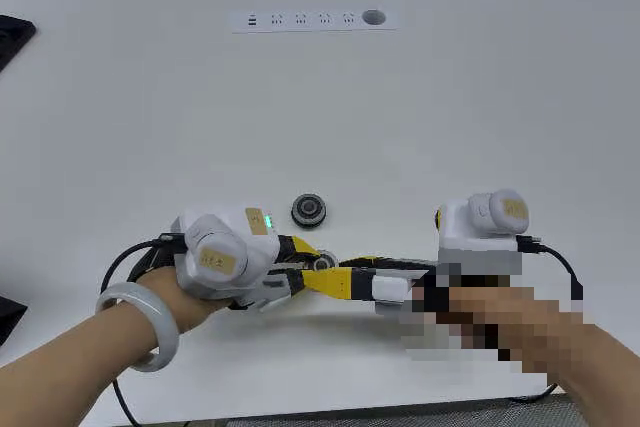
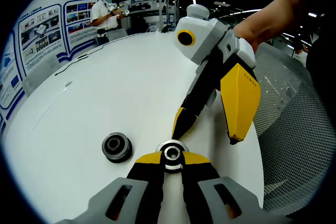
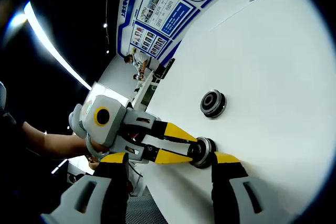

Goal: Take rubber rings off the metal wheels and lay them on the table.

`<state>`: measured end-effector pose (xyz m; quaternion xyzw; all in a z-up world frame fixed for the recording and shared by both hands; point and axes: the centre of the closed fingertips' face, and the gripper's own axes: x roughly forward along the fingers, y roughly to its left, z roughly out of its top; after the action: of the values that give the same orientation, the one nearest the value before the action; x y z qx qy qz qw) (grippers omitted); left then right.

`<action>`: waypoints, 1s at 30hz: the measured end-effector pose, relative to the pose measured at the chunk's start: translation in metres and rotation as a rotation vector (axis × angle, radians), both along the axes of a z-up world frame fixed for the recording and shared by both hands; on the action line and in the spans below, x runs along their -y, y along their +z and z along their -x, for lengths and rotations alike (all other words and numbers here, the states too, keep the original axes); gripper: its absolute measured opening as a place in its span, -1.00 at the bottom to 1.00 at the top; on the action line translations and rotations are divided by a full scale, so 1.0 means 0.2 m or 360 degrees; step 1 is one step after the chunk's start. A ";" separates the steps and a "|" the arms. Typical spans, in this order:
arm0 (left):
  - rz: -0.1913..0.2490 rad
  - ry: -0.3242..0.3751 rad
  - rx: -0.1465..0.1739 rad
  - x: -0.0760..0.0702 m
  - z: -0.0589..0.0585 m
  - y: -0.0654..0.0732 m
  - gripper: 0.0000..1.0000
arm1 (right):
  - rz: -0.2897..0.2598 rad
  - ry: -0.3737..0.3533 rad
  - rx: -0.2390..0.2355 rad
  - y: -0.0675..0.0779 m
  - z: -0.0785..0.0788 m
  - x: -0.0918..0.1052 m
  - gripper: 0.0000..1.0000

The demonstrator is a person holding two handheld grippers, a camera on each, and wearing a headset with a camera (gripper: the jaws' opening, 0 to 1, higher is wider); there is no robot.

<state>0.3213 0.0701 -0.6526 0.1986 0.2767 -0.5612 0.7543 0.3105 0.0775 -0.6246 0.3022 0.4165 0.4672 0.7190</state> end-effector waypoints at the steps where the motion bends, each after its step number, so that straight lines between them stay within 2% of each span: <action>1: 0.0001 0.0001 0.0000 0.00 0.00 0.00 -0.76 | -0.0005 -0.0006 -0.0006 0.00 0.00 0.00 0.29; 9: 0.0002 0.0005 -0.0001 0.00 0.00 0.00 -0.76 | -0.0008 -0.0037 -0.0019 -0.01 -0.02 0.01 0.15; 11: 0.0001 0.0005 -0.0001 0.00 0.00 0.00 -0.76 | 0.0021 -0.0033 0.0015 -0.01 -0.03 0.00 0.18; 17: 0.0006 0.0008 -0.0003 0.00 0.00 0.00 -0.76 | 0.0024 -0.0040 0.0032 -0.01 -0.05 -0.01 0.26; 21: 0.0007 0.0006 -0.0003 0.00 0.00 0.00 -0.76 | 0.0028 -0.0021 0.0017 -0.03 -0.04 -0.03 0.28; 30: 0.0012 0.0008 -0.0002 -0.01 0.00 -0.01 -0.76 | 0.0016 0.0002 -0.0005 -0.02 -0.03 -0.01 0.27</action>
<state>0.3223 0.0720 -0.6541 0.1947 0.2755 -0.5606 0.7562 0.3160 0.0803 -0.6279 0.2990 0.4202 0.4652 0.7195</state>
